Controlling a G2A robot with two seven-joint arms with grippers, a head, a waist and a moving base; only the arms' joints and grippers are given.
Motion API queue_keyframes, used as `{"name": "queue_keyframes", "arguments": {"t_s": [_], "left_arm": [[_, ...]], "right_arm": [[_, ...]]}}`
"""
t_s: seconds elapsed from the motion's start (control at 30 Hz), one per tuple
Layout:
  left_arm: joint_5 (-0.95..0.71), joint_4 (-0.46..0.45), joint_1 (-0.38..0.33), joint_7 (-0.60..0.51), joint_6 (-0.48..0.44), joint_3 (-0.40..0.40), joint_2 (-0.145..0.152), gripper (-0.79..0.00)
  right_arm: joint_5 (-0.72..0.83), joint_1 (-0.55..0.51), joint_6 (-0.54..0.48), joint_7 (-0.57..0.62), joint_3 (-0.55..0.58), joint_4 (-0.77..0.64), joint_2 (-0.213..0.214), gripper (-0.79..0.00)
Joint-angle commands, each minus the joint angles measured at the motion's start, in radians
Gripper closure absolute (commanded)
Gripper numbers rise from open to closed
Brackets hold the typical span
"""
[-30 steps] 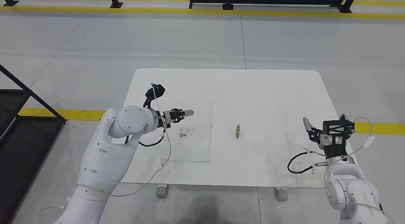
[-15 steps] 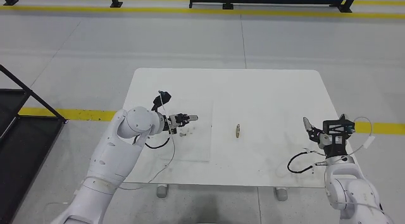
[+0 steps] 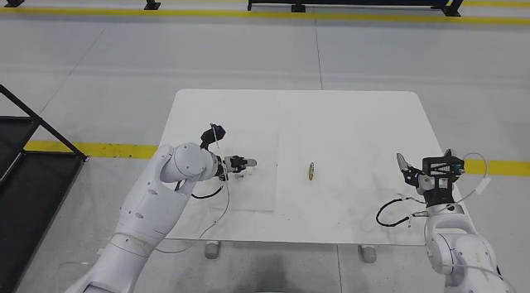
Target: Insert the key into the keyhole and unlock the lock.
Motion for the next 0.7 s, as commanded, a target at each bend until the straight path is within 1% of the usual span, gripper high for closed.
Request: {"name": "queue_keyframes", "arguments": {"t_s": [0.0, 0.03, 0.07, 0.1, 0.13, 0.23, 0.53, 0.6, 0.67], "left_arm": [[0.019, 0.009, -0.004, 0.002, 0.002, 0.008, 0.001, -0.548], [0.02, 0.012, -0.005, 0.002, 0.001, 0.01, 0.002, -0.48], [0.02, 0.015, -0.007, 0.002, 0.0, 0.012, 0.002, -0.456], [0.021, 0.016, -0.008, 0.001, -0.001, 0.013, 0.002, -0.403], [0.021, 0.018, -0.008, 0.001, -0.002, 0.014, 0.003, -0.388], [0.023, 0.024, -0.009, -0.003, -0.005, 0.018, 0.004, -0.4], [0.022, 0.03, -0.009, -0.014, -0.014, 0.029, 0.009, -0.382], [0.022, 0.032, -0.007, -0.015, -0.016, 0.03, 0.01, -0.369], [0.02, 0.035, -0.007, -0.014, -0.016, 0.029, 0.011, -0.339]], "right_arm": [[0.0, 0.0, 0.0, 0.0, 0.0, 0.0, 0.0, -0.785], [0.0, 0.0, 0.0, 0.0, 0.0, 0.0, 0.0, -0.785], [0.0, 0.0, 0.0, 0.0, 0.0, 0.0, 0.0, -0.785], [0.0, 0.0, 0.0, 0.0, 0.0, 0.0, 0.0, -0.785], [0.0, 0.0, 0.0, 0.0, 0.0, 0.0, 0.0, -0.785], [0.0, 0.0, 0.0, 0.0, 0.0, 0.0, 0.0, -0.785], [0.0, 0.0, 0.0, 0.0, 0.0, 0.0, 0.0, -0.785], [0.0, 0.0, 0.0, 0.0, 0.0, 0.0, 0.0, -0.785], [0.0, 0.0, 0.0, 0.0, 0.0, 0.0, 0.0, -0.785]]}}
